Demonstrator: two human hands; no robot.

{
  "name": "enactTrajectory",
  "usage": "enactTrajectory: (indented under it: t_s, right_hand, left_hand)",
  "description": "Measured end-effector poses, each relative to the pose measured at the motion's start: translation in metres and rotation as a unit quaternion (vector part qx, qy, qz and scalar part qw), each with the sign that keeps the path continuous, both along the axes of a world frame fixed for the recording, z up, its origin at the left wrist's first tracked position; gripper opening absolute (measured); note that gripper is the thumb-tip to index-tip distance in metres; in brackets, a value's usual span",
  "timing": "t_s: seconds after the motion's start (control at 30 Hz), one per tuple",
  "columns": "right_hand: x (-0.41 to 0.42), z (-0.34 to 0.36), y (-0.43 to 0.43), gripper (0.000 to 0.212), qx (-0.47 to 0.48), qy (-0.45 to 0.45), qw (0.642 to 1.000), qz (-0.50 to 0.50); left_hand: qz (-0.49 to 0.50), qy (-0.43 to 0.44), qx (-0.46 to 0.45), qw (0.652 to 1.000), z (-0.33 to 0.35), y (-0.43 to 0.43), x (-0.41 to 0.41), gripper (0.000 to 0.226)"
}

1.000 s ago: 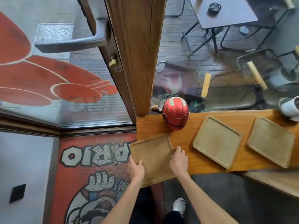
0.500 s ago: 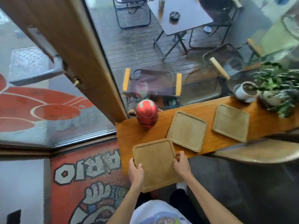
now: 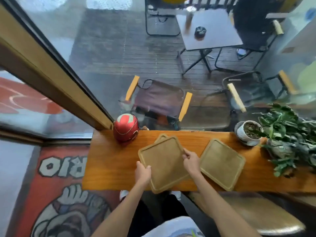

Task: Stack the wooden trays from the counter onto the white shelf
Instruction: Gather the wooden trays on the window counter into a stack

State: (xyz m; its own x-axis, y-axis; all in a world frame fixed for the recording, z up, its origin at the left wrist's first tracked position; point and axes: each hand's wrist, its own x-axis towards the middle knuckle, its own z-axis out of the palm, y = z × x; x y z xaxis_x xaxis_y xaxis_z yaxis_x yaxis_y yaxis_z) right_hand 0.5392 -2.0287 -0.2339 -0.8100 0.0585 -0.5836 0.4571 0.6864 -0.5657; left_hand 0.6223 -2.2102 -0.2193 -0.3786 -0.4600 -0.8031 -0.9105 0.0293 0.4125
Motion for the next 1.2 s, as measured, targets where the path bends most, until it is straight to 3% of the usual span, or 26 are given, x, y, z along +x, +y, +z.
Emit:
enactTrajectory:
  t_s: [0.2, 0.37, 0.57, 0.83, 1.2]
  right_hand:
    - [-0.051, -0.032, -0.011, 0.042, 0.074, 0.046, 0.985, 0.146]
    - [-0.064, -0.052, -0.023, 0.039, 0.085, 0.067, 0.979, 0.175]
    - [-0.061, -0.067, -0.029, 0.036, 0.095, 0.055, 0.982, 0.154]
    - [-0.041, -0.060, -0.022, 0.034, 0.117, 0.054, 0.986, 0.104]
    - [0.056, -0.060, -0.018, 0.041, 0.106, -0.059, 0.976, -0.181]
  left_hand:
    - [0.099, -0.065, -0.012, 0.993, -0.018, 0.055, -0.011, 0.040]
    - [0.169, -0.076, -0.032, 0.982, -0.043, 0.073, -0.023, 0.029]
    - [0.175, -0.091, -0.042, 0.979, -0.053, 0.071, -0.026, 0.038]
    - [0.086, -0.119, -0.083, 0.986, -0.057, 0.039, -0.031, 0.041]
    - [-0.186, -0.029, -0.130, 0.973, -0.060, -0.010, -0.030, 0.051]
